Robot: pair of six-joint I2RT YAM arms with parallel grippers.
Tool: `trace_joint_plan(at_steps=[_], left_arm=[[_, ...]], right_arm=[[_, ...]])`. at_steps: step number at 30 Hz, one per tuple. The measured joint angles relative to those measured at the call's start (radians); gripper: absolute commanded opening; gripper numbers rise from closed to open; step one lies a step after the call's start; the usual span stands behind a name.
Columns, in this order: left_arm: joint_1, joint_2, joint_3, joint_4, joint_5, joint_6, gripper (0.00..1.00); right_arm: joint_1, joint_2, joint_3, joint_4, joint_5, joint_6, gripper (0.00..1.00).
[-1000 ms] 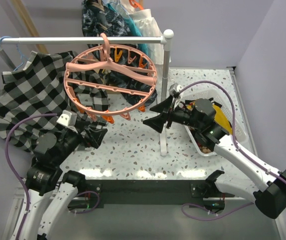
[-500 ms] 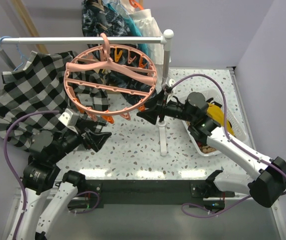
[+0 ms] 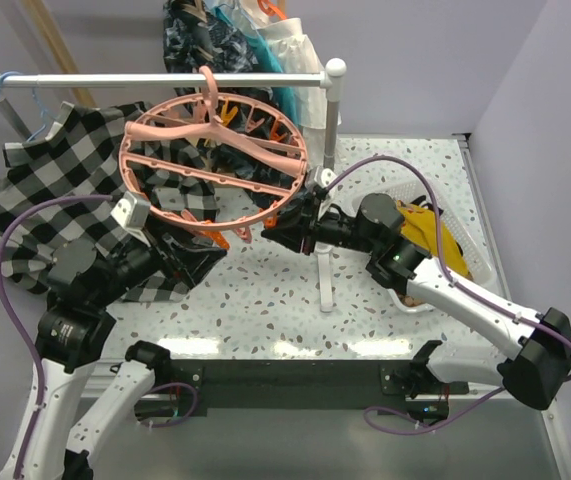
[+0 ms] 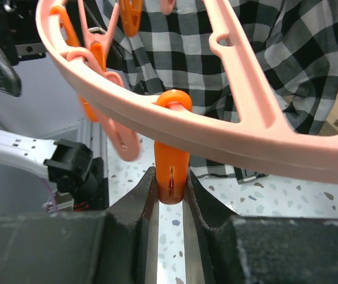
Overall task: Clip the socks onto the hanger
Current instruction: Open the clamp at the hanger.
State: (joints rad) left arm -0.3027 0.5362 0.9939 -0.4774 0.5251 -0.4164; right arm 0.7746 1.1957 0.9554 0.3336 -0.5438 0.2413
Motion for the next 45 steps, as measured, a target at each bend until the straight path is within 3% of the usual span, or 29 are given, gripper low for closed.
trace_joint_plan(at_steps=[14, 32, 45], left_arm=[[0.0, 0.082, 0.144, 0.008, 0.089, -0.087, 0.92], [0.0, -0.009, 0.192, -0.192, 0.001, 0.013, 0.87], [0.0, 0.026, 0.007, 0.105, 0.118, -0.182, 0.81]], right_arm=[[0.142, 0.0, 0.028, -0.045, 0.315, -0.122, 0.0], [0.143, 0.0, 0.03, -0.154, 0.433, -0.2, 0.0], [0.143, 0.0, 0.044, -0.167, 0.474, -0.219, 0.0]])
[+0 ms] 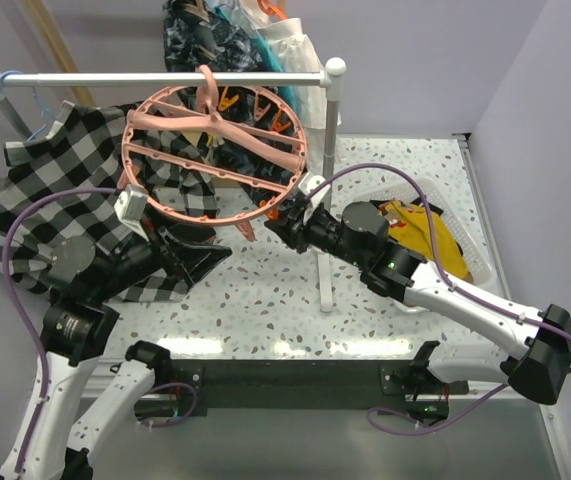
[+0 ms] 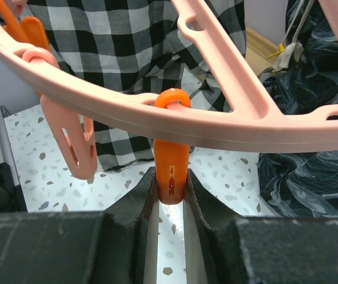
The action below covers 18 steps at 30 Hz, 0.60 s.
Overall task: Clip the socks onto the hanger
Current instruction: Open the clamp at the hanger.
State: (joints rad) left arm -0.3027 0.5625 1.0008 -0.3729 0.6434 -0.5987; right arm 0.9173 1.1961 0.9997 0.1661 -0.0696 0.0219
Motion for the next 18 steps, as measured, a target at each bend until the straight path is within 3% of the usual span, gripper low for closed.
trace_joint_plan(at_steps=[9, 18], left_arm=[[-0.022, 0.058, -0.064, 0.21, 0.041, -0.159, 0.8], [-0.031, 0.06, -0.064, 0.242, 0.01, -0.172, 0.8]], right_arm=[[0.0, 0.03, 0.04, -0.025, -0.001, 0.0, 0.0], [0.0, 0.048, 0.04, -0.032, -0.008, 0.012, 0.0]])
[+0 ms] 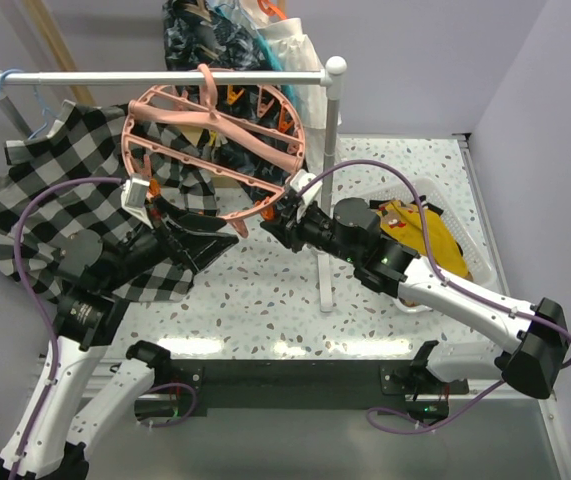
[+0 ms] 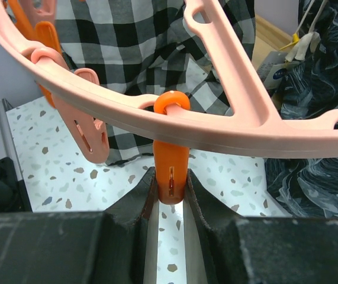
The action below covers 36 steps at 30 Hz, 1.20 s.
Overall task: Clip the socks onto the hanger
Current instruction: Open the clamp at the hanger.
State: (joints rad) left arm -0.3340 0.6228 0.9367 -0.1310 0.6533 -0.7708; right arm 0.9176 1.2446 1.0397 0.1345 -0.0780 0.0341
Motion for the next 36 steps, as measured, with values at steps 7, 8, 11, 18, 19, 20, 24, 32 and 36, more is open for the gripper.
trace_joint_plan(at_steps=[7, 8, 11, 18, 19, 20, 24, 32, 36], left_arm=[[-0.008, 0.021, 0.023, -0.105, -0.073, 0.094, 0.83], [-0.008, 0.028, 0.033, -0.129, -0.089, 0.119, 0.83], [-0.008, 0.037, 0.055, -0.189, -0.132, 0.19, 0.84], [-0.008, 0.023, 0.06, -0.273, -0.173, 0.289, 0.84], [-0.008, 0.021, 0.06, -0.28, -0.177, 0.295, 0.84], [-0.008, 0.02, 0.06, -0.283, -0.179, 0.298, 0.84], [-0.008, 0.016, 0.06, -0.286, -0.182, 0.304, 0.84], [-0.008, 0.008, 0.046, -0.283, -0.192, 0.312, 0.84], [-0.008, -0.004, 0.04, -0.28, -0.197, 0.316, 0.86]], right_arm=[[0.0, 0.011, 0.004, -0.012, 0.01, 0.01, 0.0], [0.0, 0.011, 0.004, -0.017, 0.013, 0.01, 0.0], [0.0, 0.011, 0.014, -0.041, 0.027, 0.006, 0.08], [0.0, -0.007, 0.034, -0.098, 0.057, -0.01, 0.5], [0.0, -0.015, 0.034, -0.107, 0.064, -0.011, 0.53], [0.0, -0.024, 0.035, -0.117, 0.069, -0.011, 0.56], [0.0, -0.056, 0.048, -0.134, 0.071, -0.005, 0.61], [0.0, -0.085, 0.09, -0.134, 0.061, 0.038, 0.61], [0.0, -0.083, 0.101, -0.127, 0.061, 0.069, 0.61]])
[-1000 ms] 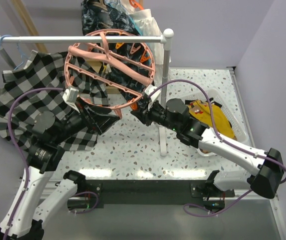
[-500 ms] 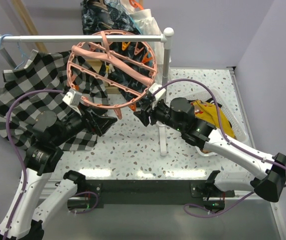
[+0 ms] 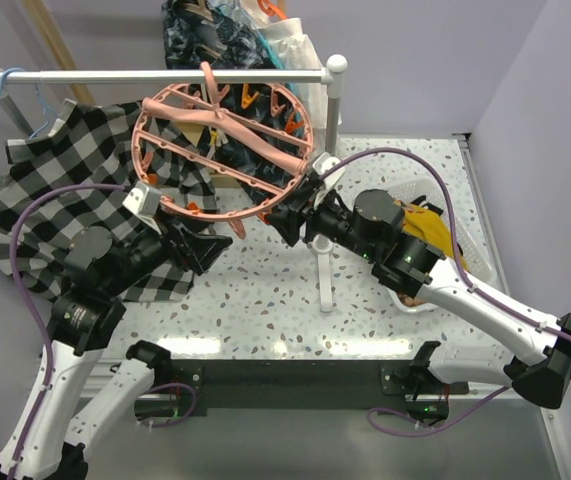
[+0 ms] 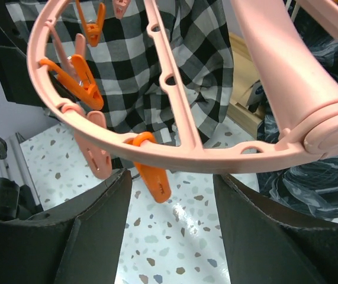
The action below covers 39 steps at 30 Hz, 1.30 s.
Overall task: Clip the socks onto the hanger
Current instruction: Open the clamp at the hanger.
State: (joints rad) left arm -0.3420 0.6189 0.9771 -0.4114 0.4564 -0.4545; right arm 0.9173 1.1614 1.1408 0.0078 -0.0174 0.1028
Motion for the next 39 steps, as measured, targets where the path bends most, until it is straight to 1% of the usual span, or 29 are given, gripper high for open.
trace_joint_plan(at_steps=[3, 7, 15, 18, 22, 25, 30, 35, 39], left_arm=[[0.0, -0.016, -0.003, -0.001, -0.01, 0.01, 0.87], [0.0, -0.047, 0.001, -0.012, -0.056, 0.043, 0.88], [0.0, -0.089, 0.027, -0.102, -0.13, 0.092, 0.89], [0.0, -0.112, 0.027, -0.142, -0.144, 0.104, 0.89], [0.0, -0.135, 0.027, -0.165, -0.139, 0.108, 0.9], [0.0, -0.143, 0.027, -0.179, -0.142, 0.109, 0.9], [0.0, -0.146, 0.031, -0.198, -0.167, 0.111, 0.9], [0.0, -0.146, 0.045, -0.206, -0.194, 0.111, 0.9], [0.0, -0.146, 0.064, -0.208, -0.225, 0.111, 0.9]], right_arm=[[0.0, 0.009, 0.006, 0.006, 0.005, 0.014, 0.61], [0.0, 0.015, 0.006, 0.001, 0.048, 0.029, 0.6], [0.0, -0.012, 0.005, -0.021, 0.171, 0.036, 0.57], [0.0, -0.035, 0.005, -0.039, 0.212, 0.036, 0.56], [0.0, -0.049, 0.005, -0.061, 0.228, 0.036, 0.57], [0.0, -0.061, 0.003, -0.074, 0.223, 0.036, 0.57], [0.0, -0.127, -0.026, -0.101, 0.166, 0.035, 0.59], [0.0, -0.185, -0.062, -0.105, 0.084, 0.033, 0.6], [0.0, -0.194, -0.083, -0.099, 0.007, 0.035, 0.61]])
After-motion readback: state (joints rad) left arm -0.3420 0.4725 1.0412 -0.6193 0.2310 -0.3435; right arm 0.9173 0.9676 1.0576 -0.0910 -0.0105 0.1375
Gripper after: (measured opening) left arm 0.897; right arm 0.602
